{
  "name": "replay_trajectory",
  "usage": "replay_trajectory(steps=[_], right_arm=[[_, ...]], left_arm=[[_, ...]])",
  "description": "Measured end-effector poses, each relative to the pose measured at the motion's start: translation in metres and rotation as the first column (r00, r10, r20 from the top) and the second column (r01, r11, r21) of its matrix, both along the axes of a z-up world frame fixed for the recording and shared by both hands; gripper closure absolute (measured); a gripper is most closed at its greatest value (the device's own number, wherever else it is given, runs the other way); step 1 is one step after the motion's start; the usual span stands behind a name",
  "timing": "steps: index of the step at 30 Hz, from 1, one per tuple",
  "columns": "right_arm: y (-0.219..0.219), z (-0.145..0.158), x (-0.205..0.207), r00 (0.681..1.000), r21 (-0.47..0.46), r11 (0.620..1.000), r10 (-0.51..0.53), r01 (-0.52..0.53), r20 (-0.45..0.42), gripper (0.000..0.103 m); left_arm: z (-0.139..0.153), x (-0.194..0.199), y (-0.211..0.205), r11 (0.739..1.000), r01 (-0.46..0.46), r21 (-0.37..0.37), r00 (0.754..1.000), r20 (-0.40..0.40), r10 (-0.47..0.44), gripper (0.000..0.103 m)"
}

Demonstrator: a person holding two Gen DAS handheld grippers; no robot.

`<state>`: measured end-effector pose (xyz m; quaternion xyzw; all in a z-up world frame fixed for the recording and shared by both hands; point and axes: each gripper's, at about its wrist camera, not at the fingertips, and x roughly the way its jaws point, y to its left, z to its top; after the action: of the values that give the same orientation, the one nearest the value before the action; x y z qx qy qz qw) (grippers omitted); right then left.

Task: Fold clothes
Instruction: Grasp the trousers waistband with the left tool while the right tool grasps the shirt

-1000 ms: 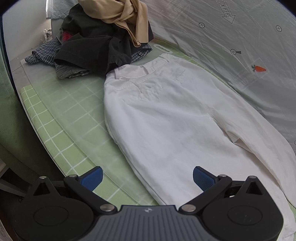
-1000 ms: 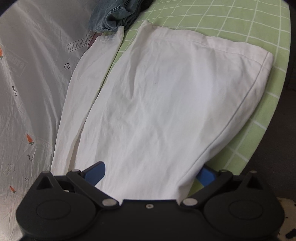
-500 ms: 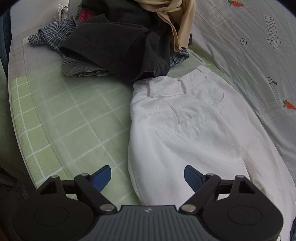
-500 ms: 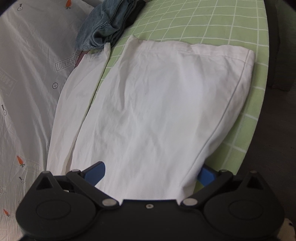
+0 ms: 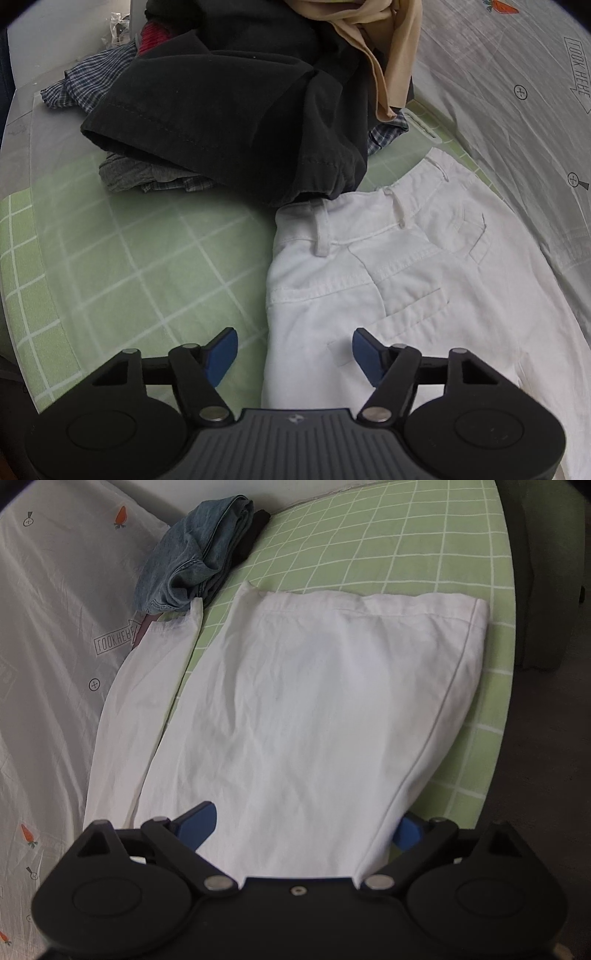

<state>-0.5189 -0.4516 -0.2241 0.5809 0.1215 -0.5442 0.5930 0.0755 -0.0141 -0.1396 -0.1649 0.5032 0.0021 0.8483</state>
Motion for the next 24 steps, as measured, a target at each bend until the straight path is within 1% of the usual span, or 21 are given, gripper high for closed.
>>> replay_trajectory(steps=[1, 2, 3, 4, 5, 6, 7, 8, 9, 12, 14, 15, 18, 20, 24], right_arm=[[-0.002, 0.001, -0.001, 1.000, 0.002, 1.000, 0.000, 0.000, -0.025, 0.029], [-0.005, 0.002, -0.002, 0.999, 0.007, 1.000, -0.001, 0.002, -0.048, 0.038], [-0.007, 0.000, -0.006, 0.998, 0.012, 1.000, -0.004, 0.005, -0.058, 0.061], [-0.009, -0.002, -0.009, 0.998, 0.018, 1.000, -0.007, 0.008, -0.067, 0.079], [-0.010, -0.004, -0.014, 0.998, 0.018, 1.000, -0.021, 0.022, -0.059, 0.082], [-0.010, -0.006, -0.019, 0.999, 0.020, 0.999, -0.033, 0.033, -0.042, 0.086], [-0.011, -0.006, -0.020, 0.998, 0.027, 0.999, -0.036, 0.038, -0.054, 0.091], [-0.011, -0.005, -0.020, 0.997, 0.034, 0.999, -0.039, 0.042, -0.066, 0.092], [-0.011, -0.002, -0.018, 0.995, 0.033, 0.999, -0.025, 0.028, -0.101, 0.093], [-0.009, 0.012, -0.012, 0.986, -0.005, 1.000, 0.011, -0.013, -0.167, 0.096], [-0.006, 0.021, -0.014, 0.984, -0.045, 0.998, 0.040, -0.048, -0.173, 0.097], [-0.006, 0.024, -0.018, 0.984, -0.049, 0.997, 0.050, -0.059, -0.173, 0.097], [-0.004, 0.031, -0.032, 0.981, -0.053, 0.995, 0.075, -0.086, -0.181, 0.098], [-0.002, 0.032, -0.041, 0.975, -0.040, 0.994, 0.089, -0.099, -0.202, 0.098], [0.008, 0.034, -0.055, 0.964, -0.005, 0.992, 0.124, -0.129, -0.235, 0.098]], left_arm=[[0.000, 0.000, 0.000, 1.000, -0.005, -0.001, 1.000, 0.003, 0.005, 0.050], [-0.001, 0.000, 0.001, 1.000, -0.009, -0.007, 1.000, 0.006, 0.009, 0.056], [-0.001, 0.001, 0.001, 1.000, -0.016, -0.011, 1.000, 0.002, 0.016, 0.067], [-0.001, 0.002, 0.002, 1.000, -0.024, -0.015, 1.000, -0.002, 0.024, 0.072], [-0.001, 0.003, 0.002, 0.999, -0.032, -0.019, 0.999, -0.006, 0.032, 0.079], [-0.001, 0.004, 0.002, 0.999, -0.039, -0.023, 0.999, -0.010, 0.039, 0.084], [0.000, 0.005, 0.002, 0.998, -0.047, -0.028, 0.999, -0.012, 0.047, 0.089], [0.001, 0.005, 0.002, 0.998, -0.055, -0.033, 0.998, -0.013, 0.054, 0.091], [0.004, 0.004, 0.001, 0.998, -0.057, -0.028, 0.998, -0.009, 0.057, 0.093], [0.017, -0.002, -0.009, 0.999, -0.018, 0.051, 1.000, 0.023, 0.017, 0.094], [0.026, -0.010, -0.014, 0.994, 0.004, 0.107, 0.999, 0.048, -0.009, 0.094], [0.029, -0.015, -0.014, 0.993, 0.001, 0.116, 0.999, 0.051, -0.007, 0.094], [0.033, -0.033, -0.005, 0.993, -0.045, 0.112, 0.998, 0.045, 0.040, 0.094], [0.034, -0.052, 0.006, 0.989, -0.072, 0.126, 0.997, 0.037, 0.068, 0.094], [0.041, -0.090, 0.028, 0.982, -0.085, 0.169, 0.996, 0.017, 0.083, 0.094]])
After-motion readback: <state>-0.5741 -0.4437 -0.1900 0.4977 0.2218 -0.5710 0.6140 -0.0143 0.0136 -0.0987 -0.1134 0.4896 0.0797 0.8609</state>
